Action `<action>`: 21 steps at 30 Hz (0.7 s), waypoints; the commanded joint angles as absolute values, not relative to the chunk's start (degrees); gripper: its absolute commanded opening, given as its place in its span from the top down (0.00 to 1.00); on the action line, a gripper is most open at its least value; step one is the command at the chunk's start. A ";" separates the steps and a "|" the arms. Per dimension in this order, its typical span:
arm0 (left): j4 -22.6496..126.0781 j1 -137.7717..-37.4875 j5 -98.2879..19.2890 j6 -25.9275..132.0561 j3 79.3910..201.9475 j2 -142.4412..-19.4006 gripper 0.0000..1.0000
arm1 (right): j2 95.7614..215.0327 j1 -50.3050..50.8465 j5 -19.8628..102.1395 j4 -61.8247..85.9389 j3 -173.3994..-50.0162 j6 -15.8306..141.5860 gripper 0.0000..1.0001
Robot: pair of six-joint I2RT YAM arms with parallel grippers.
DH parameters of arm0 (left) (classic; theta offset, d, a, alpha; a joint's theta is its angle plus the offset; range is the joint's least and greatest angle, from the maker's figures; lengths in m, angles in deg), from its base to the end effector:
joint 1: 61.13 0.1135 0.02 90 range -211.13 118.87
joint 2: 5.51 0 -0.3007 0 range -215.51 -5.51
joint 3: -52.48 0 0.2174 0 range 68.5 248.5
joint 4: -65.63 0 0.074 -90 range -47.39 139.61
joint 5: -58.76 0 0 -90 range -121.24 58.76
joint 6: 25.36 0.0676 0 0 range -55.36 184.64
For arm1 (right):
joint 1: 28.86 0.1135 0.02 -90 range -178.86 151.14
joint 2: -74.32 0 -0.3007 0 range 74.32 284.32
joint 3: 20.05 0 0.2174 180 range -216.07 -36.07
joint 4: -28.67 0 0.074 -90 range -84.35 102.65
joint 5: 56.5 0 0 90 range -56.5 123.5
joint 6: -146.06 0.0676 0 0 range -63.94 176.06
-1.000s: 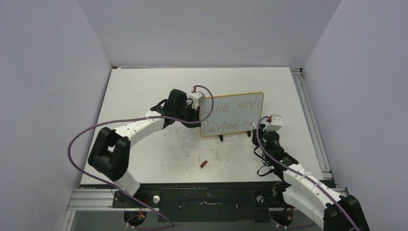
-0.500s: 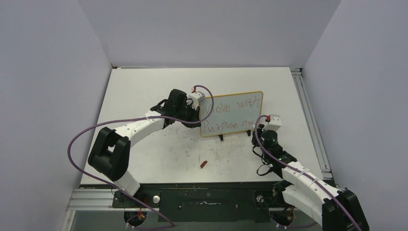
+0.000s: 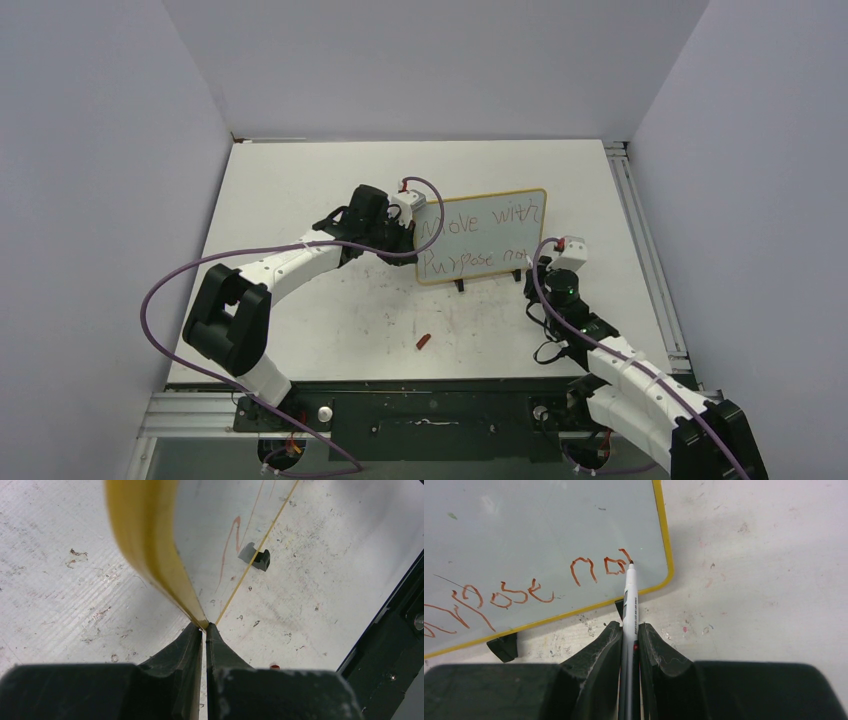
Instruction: Write a sentence on the whiteboard
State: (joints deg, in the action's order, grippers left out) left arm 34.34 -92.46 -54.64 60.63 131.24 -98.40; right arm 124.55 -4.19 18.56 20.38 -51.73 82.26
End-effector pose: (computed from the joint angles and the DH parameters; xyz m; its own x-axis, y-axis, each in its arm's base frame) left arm 0.2777 -0.2005 0.2638 -0.6569 0.3248 -0.6804 0.6710 0.6633 -0.3313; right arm 0.1509 0.0501 0.2126 -0.4539 0.2609 -0.8520 0.0069 0.9572 0.2895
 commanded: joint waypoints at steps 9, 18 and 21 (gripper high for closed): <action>35.89 -91.96 -55.58 61.04 134.11 -95.78 1.00 | 123.04 -4.86 16.65 24.85 -52.49 81.22 0.95; 35.88 -91.92 -55.60 61.06 134.09 -95.69 1.00 | 124.44 -5.03 16.55 25.69 -52.42 81.11 0.95; 35.82 -91.89 -55.59 61.08 134.07 -95.69 1.00 | 125.02 -5.11 16.66 26.00 -52.48 80.99 0.95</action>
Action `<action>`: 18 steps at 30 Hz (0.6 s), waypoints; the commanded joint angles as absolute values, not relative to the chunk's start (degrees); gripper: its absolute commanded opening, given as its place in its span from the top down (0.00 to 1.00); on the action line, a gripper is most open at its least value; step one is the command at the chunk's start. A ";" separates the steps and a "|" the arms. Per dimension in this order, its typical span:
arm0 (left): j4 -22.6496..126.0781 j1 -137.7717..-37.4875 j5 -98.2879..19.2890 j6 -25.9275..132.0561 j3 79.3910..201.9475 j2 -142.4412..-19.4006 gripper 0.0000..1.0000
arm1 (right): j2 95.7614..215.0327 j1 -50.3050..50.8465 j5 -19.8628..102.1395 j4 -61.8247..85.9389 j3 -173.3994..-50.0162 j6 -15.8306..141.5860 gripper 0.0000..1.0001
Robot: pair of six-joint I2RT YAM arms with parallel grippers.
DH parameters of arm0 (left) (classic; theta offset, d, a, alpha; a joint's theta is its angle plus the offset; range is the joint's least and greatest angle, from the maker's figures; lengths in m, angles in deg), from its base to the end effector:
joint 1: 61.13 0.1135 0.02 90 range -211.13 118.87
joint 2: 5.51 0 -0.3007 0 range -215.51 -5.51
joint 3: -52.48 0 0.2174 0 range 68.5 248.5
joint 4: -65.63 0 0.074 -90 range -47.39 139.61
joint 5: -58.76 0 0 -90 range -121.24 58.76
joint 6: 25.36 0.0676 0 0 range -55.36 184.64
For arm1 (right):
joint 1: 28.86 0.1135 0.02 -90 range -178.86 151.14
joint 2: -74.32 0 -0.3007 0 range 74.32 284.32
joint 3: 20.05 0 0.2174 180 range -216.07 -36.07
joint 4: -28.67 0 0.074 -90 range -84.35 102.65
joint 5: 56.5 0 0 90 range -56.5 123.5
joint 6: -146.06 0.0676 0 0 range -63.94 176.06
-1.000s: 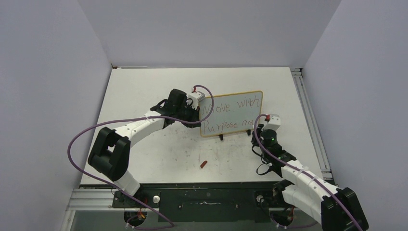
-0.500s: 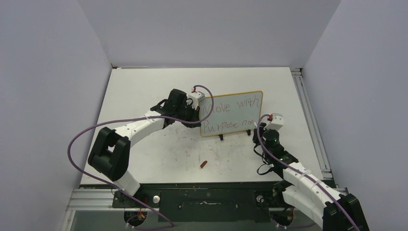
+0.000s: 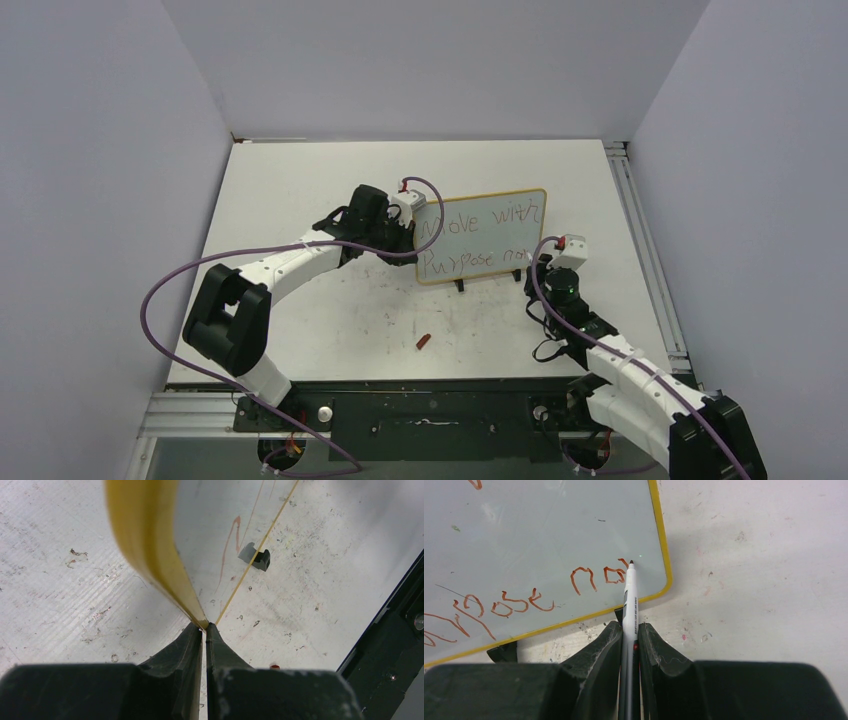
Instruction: Write a sentence on the whiteboard
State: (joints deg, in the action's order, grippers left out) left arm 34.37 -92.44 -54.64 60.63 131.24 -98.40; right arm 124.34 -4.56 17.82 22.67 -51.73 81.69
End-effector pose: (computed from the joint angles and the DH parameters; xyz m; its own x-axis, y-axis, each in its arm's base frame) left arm 0.2778 -0.2004 0.2639 -0.6568 0.3244 -0.6808 0.6709 0.6635 -0.3311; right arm 0.1532 0.0491 0.2182 -0.4130 0.2705 -0.8697 0.0076 0.9559 0.2937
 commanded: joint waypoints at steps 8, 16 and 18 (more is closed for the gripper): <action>35.86 -91.89 -55.61 61.11 134.07 -95.60 1.00 | 126.29 -5.48 17.82 25.86 -52.92 80.93 0.95; 35.86 -91.89 -55.63 61.13 134.08 -95.44 1.00 | 127.82 -5.49 19.68 24.66 -53.82 81.08 0.95; 35.83 -91.89 -55.63 61.13 134.11 -95.43 1.00 | 128.12 -5.52 20.30 24.55 -53.99 81.04 0.95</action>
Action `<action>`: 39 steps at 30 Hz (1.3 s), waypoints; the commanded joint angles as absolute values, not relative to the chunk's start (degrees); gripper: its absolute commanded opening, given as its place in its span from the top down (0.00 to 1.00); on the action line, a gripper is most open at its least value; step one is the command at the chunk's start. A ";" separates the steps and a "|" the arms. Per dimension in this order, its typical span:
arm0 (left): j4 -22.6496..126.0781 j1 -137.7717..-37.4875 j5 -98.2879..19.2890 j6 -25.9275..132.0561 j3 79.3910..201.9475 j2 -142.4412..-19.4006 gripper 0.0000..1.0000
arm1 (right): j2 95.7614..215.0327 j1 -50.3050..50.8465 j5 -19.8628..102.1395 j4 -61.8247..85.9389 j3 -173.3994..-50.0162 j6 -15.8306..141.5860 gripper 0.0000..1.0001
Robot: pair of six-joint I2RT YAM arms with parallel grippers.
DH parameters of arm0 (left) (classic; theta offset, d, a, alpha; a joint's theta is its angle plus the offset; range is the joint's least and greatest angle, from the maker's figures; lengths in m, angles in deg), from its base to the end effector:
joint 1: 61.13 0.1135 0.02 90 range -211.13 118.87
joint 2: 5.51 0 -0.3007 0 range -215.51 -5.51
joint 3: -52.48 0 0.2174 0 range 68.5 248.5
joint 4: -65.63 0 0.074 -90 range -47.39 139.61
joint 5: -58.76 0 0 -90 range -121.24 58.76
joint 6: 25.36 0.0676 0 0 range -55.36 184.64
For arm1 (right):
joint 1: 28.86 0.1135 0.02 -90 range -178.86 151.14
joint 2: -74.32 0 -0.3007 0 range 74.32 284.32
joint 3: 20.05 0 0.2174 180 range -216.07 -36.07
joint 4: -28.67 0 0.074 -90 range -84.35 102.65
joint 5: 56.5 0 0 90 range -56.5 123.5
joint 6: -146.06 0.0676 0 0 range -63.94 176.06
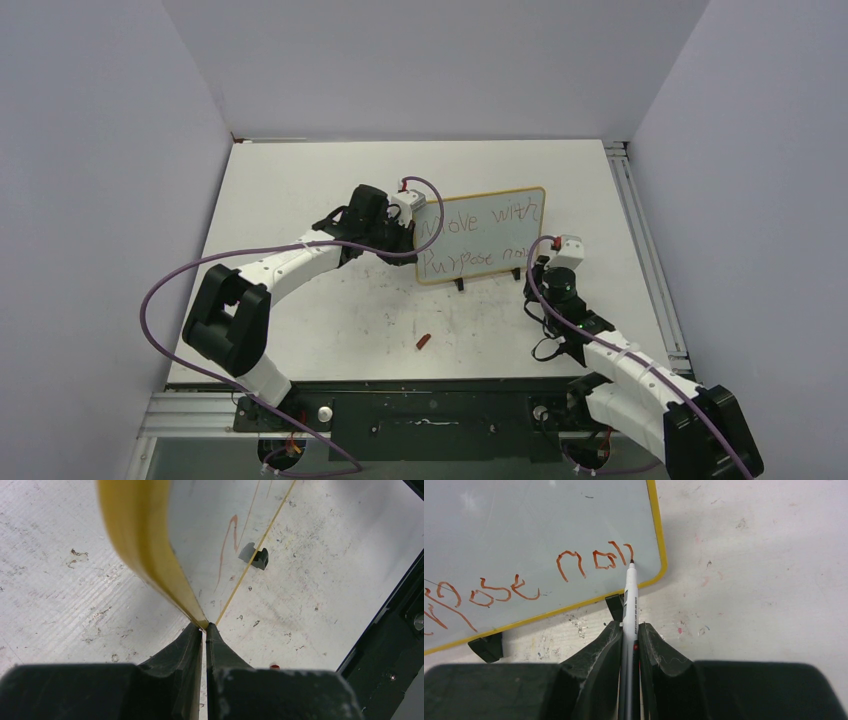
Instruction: Write a sentence on the whiteboard
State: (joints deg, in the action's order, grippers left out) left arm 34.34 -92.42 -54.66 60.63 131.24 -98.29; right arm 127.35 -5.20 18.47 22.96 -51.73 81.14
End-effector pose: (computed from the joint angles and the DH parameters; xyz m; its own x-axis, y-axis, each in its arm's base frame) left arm 0.2776 -0.2002 0.2645 -0.6561 0.3236 -0.6818 0.6712 0.6632 -0.3311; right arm 0.1588 0.0504 0.2112 -0.4520 0.2489 -0.8566 0.0172 0.9625 0.2706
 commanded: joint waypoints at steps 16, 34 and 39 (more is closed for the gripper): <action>35.89 -91.89 -55.63 61.13 134.15 -95.41 1.00 | 123.11 -5.55 19.16 24.16 -52.24 81.23 0.95; 35.90 -91.89 -55.66 61.13 134.07 -95.87 1.00 | 124.64 -5.87 18.22 26.50 -52.16 80.36 0.95; 35.92 -91.89 -55.67 61.13 134.11 -95.95 1.00 | 125.70 -6.33 18.64 27.31 -52.23 80.09 0.95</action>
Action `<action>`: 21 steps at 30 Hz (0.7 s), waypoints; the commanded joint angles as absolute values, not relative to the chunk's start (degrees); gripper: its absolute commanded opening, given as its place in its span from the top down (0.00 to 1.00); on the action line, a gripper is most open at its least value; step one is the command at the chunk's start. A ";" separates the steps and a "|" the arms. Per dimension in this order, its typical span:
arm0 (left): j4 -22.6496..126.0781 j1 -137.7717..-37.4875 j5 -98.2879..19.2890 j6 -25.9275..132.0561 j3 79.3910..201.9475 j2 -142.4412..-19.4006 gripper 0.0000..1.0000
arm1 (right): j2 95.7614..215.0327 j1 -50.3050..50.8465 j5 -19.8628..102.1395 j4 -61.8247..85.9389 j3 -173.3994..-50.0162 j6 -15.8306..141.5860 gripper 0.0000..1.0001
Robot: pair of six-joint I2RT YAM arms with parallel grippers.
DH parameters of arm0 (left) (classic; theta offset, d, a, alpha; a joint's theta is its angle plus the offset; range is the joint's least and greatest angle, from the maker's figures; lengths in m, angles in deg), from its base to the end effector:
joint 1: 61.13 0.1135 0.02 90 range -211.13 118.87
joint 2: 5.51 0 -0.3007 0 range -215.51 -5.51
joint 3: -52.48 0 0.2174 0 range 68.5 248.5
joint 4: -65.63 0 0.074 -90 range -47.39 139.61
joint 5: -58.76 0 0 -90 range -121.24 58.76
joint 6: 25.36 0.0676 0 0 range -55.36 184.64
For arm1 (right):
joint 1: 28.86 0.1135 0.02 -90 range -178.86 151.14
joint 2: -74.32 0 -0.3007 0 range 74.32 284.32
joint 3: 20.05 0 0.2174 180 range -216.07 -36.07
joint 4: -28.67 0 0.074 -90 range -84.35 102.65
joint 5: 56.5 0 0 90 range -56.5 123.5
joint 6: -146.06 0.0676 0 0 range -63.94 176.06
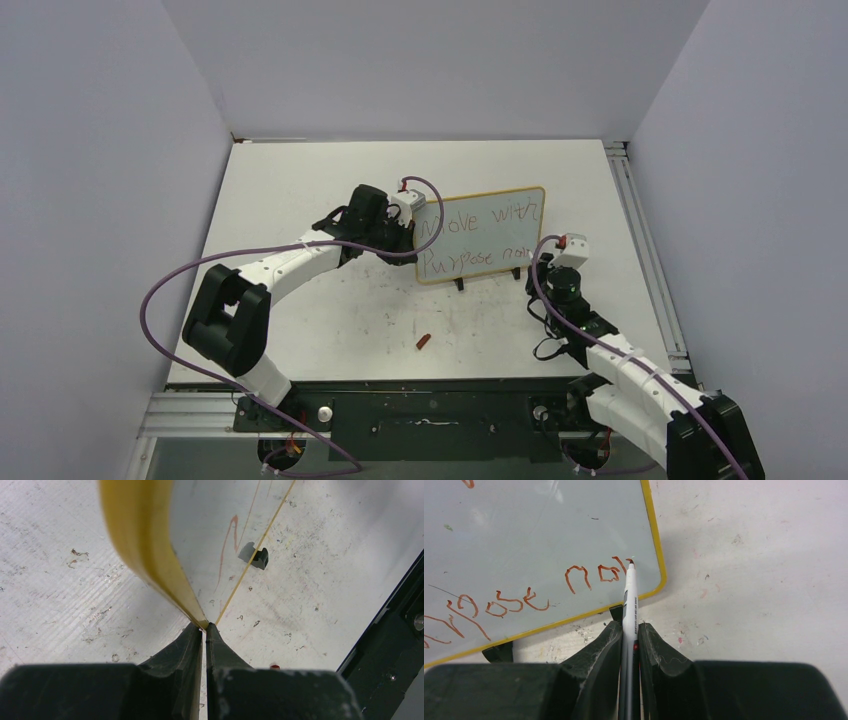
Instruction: Write a sentence on the whiteboard
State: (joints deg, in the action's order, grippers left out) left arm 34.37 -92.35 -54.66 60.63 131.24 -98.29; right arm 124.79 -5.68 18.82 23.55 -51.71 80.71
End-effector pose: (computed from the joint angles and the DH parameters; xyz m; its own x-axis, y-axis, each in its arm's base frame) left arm 0.2779 -0.1998 0.2645 -0.6562 0.3227 -0.6822 0.6706 0.6640 -0.3309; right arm 0.1555 0.0479 0.2188 -0.4089 0.2638 -0.8736 0.0030 0.9577 0.2878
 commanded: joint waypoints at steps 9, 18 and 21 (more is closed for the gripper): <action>35.96 -91.80 -55.72 61.19 134.07 -95.96 1.00 | 126.95 -6.77 19.35 27.77 -52.38 80.00 0.95; 35.90 -91.80 -55.76 61.22 134.10 -95.78 1.00 | 128.99 -7.28 19.66 27.00 -53.36 80.46 0.95; 35.97 -91.80 -55.77 61.22 134.13 -95.78 1.00 | 130.39 -7.58 20.02 26.55 -54.05 80.65 0.95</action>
State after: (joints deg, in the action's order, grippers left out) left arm 34.34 -92.20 -55.07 60.63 131.24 -98.29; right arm 128.93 -6.86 19.41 24.60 -51.73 80.55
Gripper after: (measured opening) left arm 0.040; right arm 0.160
